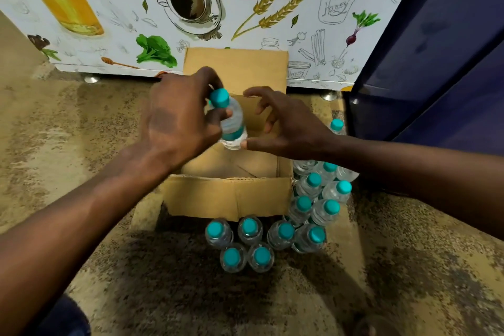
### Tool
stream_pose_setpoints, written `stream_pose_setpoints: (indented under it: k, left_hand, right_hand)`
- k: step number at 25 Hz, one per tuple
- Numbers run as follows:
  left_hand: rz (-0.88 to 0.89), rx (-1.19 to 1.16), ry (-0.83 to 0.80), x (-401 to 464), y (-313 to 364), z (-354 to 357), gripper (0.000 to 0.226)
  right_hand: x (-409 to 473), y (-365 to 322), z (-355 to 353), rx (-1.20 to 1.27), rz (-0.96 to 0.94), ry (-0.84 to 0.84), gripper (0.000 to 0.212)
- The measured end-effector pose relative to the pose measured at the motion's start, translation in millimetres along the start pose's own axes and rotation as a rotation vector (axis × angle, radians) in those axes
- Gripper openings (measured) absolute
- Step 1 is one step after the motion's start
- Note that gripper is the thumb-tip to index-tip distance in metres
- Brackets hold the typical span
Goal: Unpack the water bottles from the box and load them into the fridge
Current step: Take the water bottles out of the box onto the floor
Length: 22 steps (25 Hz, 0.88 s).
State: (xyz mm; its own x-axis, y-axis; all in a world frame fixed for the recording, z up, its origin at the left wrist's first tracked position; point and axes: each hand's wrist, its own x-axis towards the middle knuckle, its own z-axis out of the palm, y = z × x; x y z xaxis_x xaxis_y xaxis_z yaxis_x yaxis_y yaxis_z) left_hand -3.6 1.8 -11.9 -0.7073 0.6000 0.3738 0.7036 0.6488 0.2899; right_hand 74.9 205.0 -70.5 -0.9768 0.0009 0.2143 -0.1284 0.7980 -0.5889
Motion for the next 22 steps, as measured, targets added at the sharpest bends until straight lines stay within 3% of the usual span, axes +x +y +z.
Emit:
stream_pose_setpoints:
  k: [2,6,10,13,17,22]
  left_hand:
    - [0.088,-0.040,0.037,-11.6,18.6,-9.5,0.035]
    - [0.158,-0.195,0.015,-14.0,23.4,-13.2,0.036]
    - [0.160,-0.581,-0.024,-16.1,19.6,-12.6,0.035]
    - [0.143,-0.724,-0.112,-17.1,10.7,-3.8,0.032]
    - [0.232,-0.453,-0.312,-20.1,-5.7,14.3,0.034]
    - [0.327,-0.275,-0.484,-21.5,-22.7,28.2,0.030]
  right_hand:
    - [-1.7,-11.6,-3.7,0.041,-0.052,0.028,0.085]
    - [-11.4,-25.6,-11.8,0.083,-0.194,0.017,0.056]
    - [-29.7,-39.4,-31.3,0.126,-0.191,-0.017,0.052]
    - [-45.5,-48.1,-46.3,0.217,-0.169,-0.089,0.050]
    - [-64.3,-49.2,-62.2,0.314,-0.147,-0.471,0.053]
    - [-99.2,-45.5,-47.8,0.029,-0.203,-0.718,0.064]
